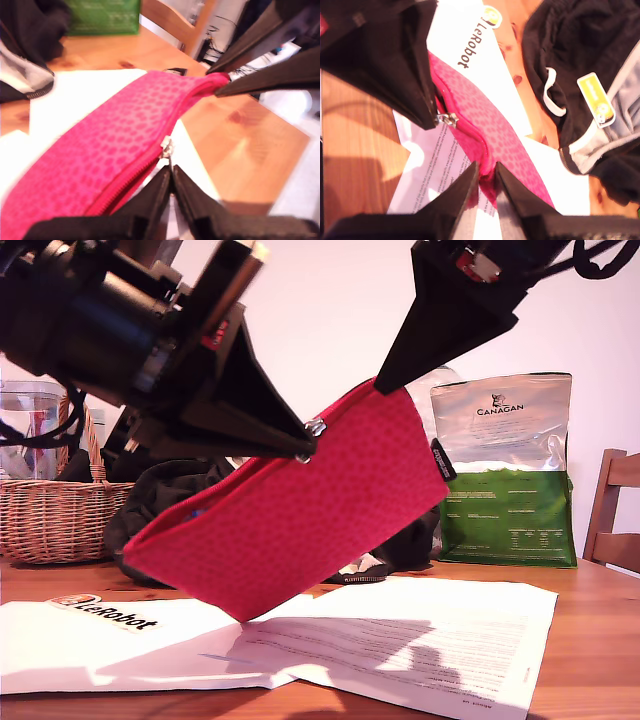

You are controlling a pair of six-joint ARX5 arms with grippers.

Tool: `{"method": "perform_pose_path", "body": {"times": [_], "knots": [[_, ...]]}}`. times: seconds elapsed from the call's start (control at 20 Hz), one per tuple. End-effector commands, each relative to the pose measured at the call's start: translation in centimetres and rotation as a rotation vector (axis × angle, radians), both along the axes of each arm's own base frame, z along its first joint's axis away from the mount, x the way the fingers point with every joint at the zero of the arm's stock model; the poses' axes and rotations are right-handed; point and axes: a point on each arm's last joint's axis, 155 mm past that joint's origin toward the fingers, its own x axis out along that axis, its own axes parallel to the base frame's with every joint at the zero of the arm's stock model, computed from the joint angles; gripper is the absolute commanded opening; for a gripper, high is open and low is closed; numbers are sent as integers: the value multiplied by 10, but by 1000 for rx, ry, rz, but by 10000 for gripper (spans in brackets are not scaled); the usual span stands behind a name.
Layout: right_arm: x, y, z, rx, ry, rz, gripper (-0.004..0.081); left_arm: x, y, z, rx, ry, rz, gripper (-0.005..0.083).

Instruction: Close the zipper in the zip bag in front of you

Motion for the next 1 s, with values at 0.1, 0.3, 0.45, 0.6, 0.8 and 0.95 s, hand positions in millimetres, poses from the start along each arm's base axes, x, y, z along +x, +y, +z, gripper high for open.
{"method": "perform_pose_path", "body": {"times": [0.1, 0.3, 0.45, 0.6, 0.8, 0.95], "knots": [[10, -3, 16, -6, -78, -6, -13, -9, -1, -2, -28, 68, -55, -24], [10, -3, 15, -7, -78, -6, -13, -11, 1, 1, -63, 118, -85, -24], [11, -4, 16, -10, -81, -12, -13, -10, 8, -9, -34, 154, -68, -24], [13, -6, 16, -18, -88, -25, -13, -9, 11, -14, -20, 170, -59, -24], [13, -6, 15, -19, -88, -26, -13, -9, 12, -14, -18, 172, -58, -24], [13, -7, 14, -24, -86, -29, -13, -10, 12, -16, -12, 179, -58, -24]]}}
